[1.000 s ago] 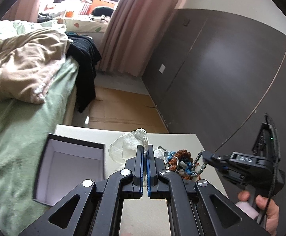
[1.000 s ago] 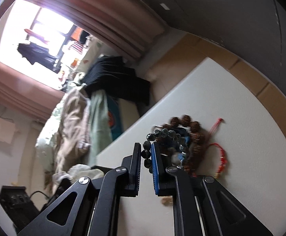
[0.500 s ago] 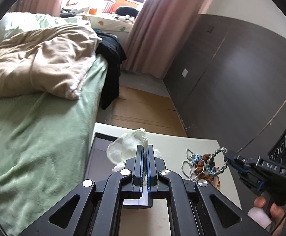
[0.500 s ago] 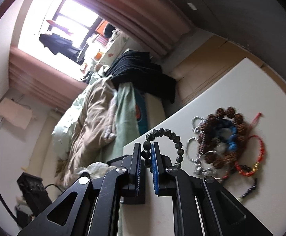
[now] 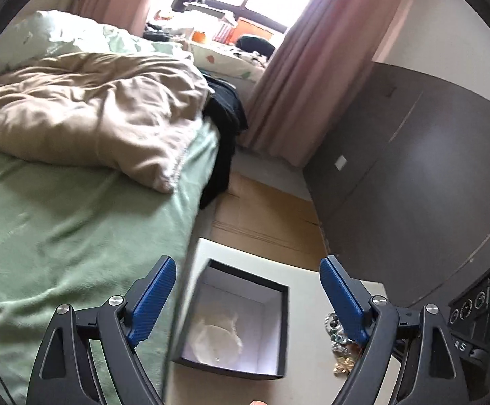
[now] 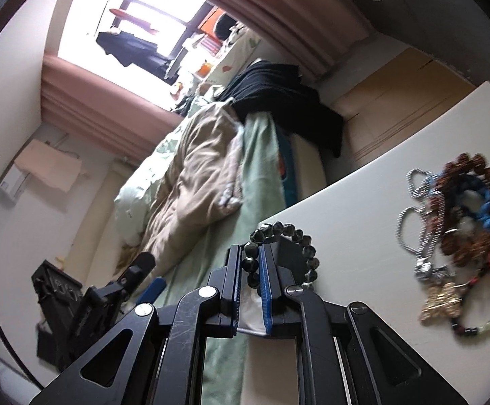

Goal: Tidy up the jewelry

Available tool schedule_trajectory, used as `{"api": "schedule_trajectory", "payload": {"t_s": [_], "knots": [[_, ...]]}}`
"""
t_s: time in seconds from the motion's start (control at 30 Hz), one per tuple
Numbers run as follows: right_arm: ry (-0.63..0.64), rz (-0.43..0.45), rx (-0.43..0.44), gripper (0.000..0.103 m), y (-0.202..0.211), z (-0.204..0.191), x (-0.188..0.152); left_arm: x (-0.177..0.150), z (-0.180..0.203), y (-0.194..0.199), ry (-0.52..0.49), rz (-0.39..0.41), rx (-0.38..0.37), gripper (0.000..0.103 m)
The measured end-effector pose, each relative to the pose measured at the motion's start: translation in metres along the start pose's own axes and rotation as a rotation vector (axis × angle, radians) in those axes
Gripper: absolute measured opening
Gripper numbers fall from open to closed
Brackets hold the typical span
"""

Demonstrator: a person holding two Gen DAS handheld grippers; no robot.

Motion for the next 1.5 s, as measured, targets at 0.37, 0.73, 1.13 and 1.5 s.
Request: {"api": "schedule_trajectory", "payload": {"t_s": [0.37,0.73,1.13,1.5], "knots": [[0.046,-0.069,0.052,0.013,-0.040,-0.032,-0.027,0.006,-0.033,0.000,0.083,0.001,0.025,0.082],[0.014,-0.109,0.011,0.059,-0.043,-0.017,-0.025,0.005,-0.038,0.002,0.118,0.023,0.055,0.082],[-0.035,0.044,-0.139,0.059,0.034,0.026,0.011,-0.006,0.008,-0.009,0.029,-0.008,-0.012,0.082],[-0.106,0.122,-0.302,0.059,0.087,0.069,0.027,-0.035,0.077,-0.024,-0.143,-0.078,-0.102,0.082]]}}
Point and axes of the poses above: each gripper's, at about its wrist camera, not at the fingertips, and y roughly against the way its jaws point, z to its right, x to its top, the point moved 5 cm from there along -y, roughly the way its jaws point, and after that the axes turned 4 degrees about -y, right-handed, at the moved point
